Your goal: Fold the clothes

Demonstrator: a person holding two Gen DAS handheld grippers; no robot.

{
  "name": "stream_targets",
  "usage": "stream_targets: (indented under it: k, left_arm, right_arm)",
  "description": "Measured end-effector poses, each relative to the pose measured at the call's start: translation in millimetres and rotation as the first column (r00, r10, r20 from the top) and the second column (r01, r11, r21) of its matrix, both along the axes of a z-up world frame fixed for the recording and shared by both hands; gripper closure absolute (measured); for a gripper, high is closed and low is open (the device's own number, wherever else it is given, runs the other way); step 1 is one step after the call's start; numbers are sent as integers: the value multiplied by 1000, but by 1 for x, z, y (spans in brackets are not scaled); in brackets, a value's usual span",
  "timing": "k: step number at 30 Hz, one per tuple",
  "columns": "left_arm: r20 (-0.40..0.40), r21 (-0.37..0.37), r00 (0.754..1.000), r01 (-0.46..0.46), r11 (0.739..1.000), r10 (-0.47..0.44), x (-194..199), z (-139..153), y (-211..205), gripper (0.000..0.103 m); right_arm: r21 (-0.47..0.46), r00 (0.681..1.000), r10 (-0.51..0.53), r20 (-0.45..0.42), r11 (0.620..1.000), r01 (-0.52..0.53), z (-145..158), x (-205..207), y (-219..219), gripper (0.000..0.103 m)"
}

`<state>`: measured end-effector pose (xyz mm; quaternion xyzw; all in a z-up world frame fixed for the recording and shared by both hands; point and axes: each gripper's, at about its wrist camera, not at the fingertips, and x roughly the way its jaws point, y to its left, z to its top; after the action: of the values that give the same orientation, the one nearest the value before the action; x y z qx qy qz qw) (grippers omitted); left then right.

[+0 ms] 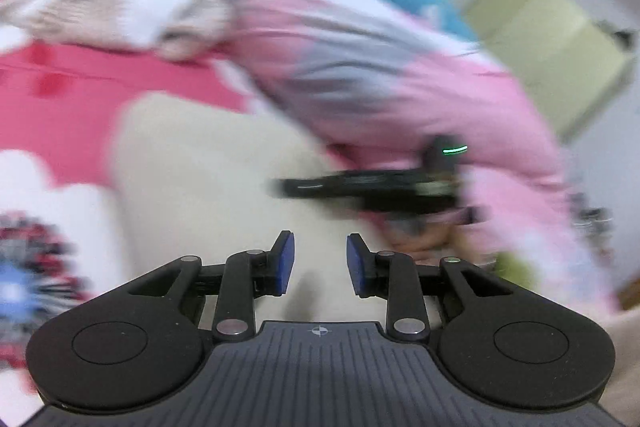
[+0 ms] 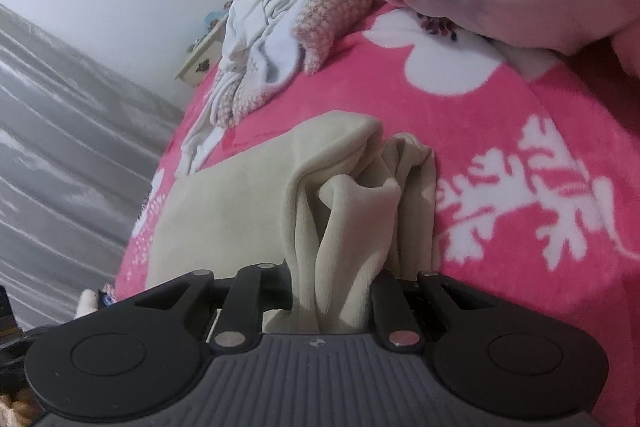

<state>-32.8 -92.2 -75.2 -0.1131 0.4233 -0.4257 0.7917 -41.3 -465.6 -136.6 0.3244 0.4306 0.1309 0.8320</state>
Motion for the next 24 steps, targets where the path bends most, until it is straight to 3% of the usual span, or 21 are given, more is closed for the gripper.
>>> stream_targets:
  k: [3,6,8,10,14,17,21,24]
  left_arm:
    - [68,77,998,-13,997,7,-12,-16,-5,78]
    - [122,76,992,-34,997,25,-22,-18,-9,77]
    - [120,51,992,-51,997,44,-23,-20,-6,76]
    - [107,15,992,-65,998,63,-22,-22,-1,76]
    - [104,-42,990,-96,995,100,-23,-16,12,76]
    - [161,-56,983,-80,995,88,-36,-7,23,76]
    - [199,-7,980,-28,1000,29,-52,-8,21,76]
    - [230,11,973,-29,1000,25,-55,-8,18,75]
  right_arm:
    - [-100,999,-22,-23,995,19,20,-1,0,61]
    - [-273,997,-81,13,959,81,65,-18,1,60]
    - [-373,992,-113,58,919,127,99,-33,4,64]
    - [-426,989,-81,121,896,126,140,-58,22,66]
    - [-526,992,109,64,848,-59,168,-90,81,68]
    - [-628,963,255,-92,735,-255,141,-96,127,70]
    - [-697,909,288,-303,583,-417,73,-72,150,74]
    - [-667,879,289,-381,572,-477,45,-52,148,73]
